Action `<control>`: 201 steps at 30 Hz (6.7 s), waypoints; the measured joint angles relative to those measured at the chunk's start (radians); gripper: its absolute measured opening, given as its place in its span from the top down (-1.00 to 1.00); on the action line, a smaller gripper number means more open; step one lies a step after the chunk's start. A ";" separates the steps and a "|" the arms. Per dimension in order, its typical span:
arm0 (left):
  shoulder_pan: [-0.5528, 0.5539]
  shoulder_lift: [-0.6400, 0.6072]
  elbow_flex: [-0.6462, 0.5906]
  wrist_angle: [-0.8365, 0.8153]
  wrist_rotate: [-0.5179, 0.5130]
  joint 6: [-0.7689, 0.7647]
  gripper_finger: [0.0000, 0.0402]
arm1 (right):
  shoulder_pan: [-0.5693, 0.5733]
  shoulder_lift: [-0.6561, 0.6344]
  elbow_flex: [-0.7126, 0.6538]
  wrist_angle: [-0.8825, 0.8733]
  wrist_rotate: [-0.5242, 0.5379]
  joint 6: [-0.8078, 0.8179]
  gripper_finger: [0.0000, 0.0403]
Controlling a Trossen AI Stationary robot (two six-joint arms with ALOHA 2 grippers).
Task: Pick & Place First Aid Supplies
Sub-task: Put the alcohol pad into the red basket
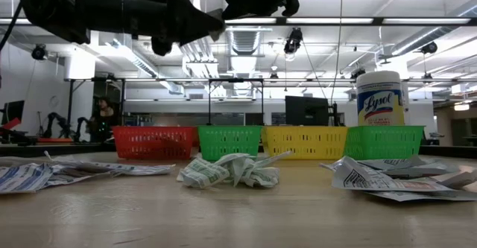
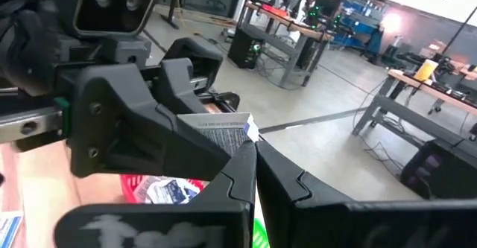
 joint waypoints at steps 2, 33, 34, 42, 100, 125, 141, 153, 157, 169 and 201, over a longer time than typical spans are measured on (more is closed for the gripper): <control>0.000 0.000 0.003 -0.001 0.007 0.010 0.95 | 0.000 0.000 0.000 -0.001 0.000 -0.004 0.96; 0.146 -0.318 0.040 -1.077 0.036 -0.445 1.00 | 0.092 -0.251 0.000 -0.816 -0.128 0.247 0.94; 0.163 -0.316 0.047 -1.102 0.066 -0.464 1.00 | 0.104 -0.267 -0.001 -0.843 -0.128 0.263 0.94; 0.278 -0.276 0.108 -1.238 0.277 -0.634 1.00 | 0.234 -0.382 -0.002 -0.963 -0.130 0.366 0.94; 0.475 -0.098 0.209 -1.303 0.535 -0.672 0.43 | 0.454 -1.039 -0.441 -0.841 -0.161 0.263 0.94; 0.304 -0.249 0.339 -1.375 0.486 -0.263 0.23 | 0.454 -1.030 -0.441 -0.959 -0.426 0.457 0.94; 0.111 -0.484 0.105 -1.094 0.421 -0.255 0.23 | 0.454 -0.850 -0.441 -1.085 -0.910 0.954 0.94; 0.105 -0.575 0.050 -1.055 0.421 -0.209 0.23 | 0.516 -0.602 -0.436 -1.138 -1.114 0.927 0.94; 0.105 -0.591 0.050 -1.026 0.421 -0.173 0.24 | 0.594 -0.505 -0.404 -1.193 -1.115 0.924 0.94; 0.105 -0.605 0.050 -0.998 0.422 -0.159 0.23 | 0.782 -0.279 -0.299 -1.312 -1.095 0.967 0.94; 0.105 -0.604 0.050 -0.995 0.422 -0.175 0.24 | 0.800 -0.221 -0.305 -1.260 -1.051 1.001 0.55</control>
